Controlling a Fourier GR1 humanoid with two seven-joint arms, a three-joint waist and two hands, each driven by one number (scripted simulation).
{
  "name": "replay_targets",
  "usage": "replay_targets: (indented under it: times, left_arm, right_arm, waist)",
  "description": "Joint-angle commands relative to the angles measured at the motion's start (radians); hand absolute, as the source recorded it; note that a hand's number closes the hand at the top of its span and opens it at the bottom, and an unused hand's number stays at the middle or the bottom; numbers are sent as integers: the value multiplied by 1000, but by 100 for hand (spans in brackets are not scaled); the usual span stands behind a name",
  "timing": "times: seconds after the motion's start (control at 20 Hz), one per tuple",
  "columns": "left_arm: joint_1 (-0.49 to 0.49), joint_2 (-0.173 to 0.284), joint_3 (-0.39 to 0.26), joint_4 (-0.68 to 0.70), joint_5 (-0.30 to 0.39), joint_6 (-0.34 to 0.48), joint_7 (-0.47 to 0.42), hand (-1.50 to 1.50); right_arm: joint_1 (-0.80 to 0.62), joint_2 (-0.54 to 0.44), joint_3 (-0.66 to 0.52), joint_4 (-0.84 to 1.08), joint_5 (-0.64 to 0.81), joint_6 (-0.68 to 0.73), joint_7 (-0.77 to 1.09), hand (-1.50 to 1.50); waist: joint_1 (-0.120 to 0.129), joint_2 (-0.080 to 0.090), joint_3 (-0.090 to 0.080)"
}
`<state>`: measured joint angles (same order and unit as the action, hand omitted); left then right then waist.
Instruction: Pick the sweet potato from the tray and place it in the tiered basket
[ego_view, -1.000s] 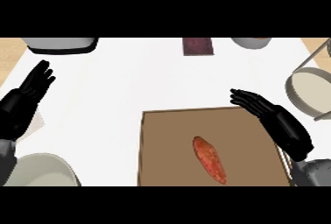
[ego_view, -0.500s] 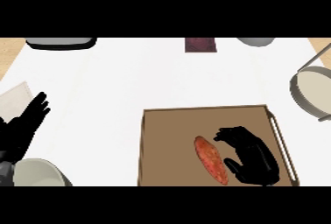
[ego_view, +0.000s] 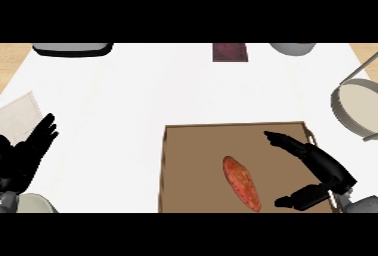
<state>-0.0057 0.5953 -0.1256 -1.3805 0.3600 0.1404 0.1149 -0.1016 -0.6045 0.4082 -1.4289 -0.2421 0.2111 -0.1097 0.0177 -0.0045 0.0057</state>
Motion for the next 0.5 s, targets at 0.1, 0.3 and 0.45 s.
replay_targets:
  times: [0.1, 0.3, 0.45]
  left_arm:
    - [41, -23, -13, 7, 3, -10, -11, 0]
    - [28, -53, -13, 67, -6, -8, -43, 0]
    - [100, -39, 2, 17, -18, -29, -63, 0]
  right_arm:
    - [-142, -57, 101, -47, 33, 185, 195, -150]
    - [-259, -20, 73, -133, -57, 234, 404, -150]
    - [-291, 25, 27, -42, -54, 277, 426, -150]
  waist:
    - [4, 5, -7]
    - [-10, 5, -8]
    - [-8, 5, -6]
